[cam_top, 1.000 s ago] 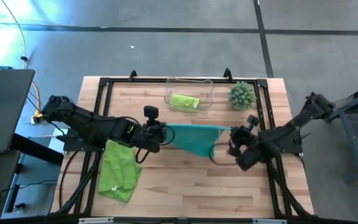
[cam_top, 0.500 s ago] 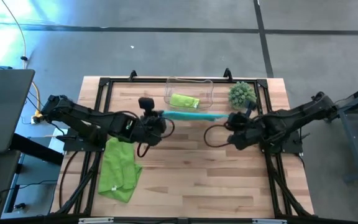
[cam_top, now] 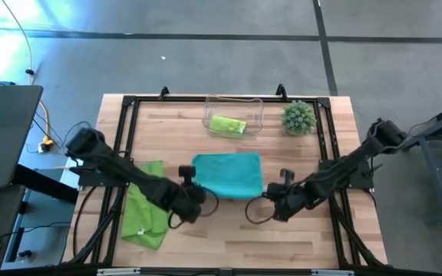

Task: Roll microfiber towels into tight, uniform cylinder then place into a basket
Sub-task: Fold the blue microfiber cloth

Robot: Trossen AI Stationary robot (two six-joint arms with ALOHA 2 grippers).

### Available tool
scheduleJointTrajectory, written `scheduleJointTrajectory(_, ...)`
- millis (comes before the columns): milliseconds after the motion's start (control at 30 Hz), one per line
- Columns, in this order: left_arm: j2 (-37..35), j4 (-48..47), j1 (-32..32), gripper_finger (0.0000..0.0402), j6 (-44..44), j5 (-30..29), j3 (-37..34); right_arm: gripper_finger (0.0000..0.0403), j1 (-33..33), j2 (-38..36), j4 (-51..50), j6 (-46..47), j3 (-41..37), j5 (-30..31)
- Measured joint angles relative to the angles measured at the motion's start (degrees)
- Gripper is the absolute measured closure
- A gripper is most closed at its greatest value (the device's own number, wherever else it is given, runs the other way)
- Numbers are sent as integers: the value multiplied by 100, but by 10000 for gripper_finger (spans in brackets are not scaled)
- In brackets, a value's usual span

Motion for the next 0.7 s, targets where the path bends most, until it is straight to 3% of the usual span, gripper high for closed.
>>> scheduleJointTrajectory(133,386,295,-233,401,-409,568,-1,403,16,166,431,-23,-45,-718)
scheduleJointTrajectory(367,460,467,-363,401,-783,1286,4,403,-6,192,1299,-501,-30,-1415)
scheduleJointTrajectory(700,464,159,-25,401,-389,246,5,403,-459,192,662,-413,-26,-231)
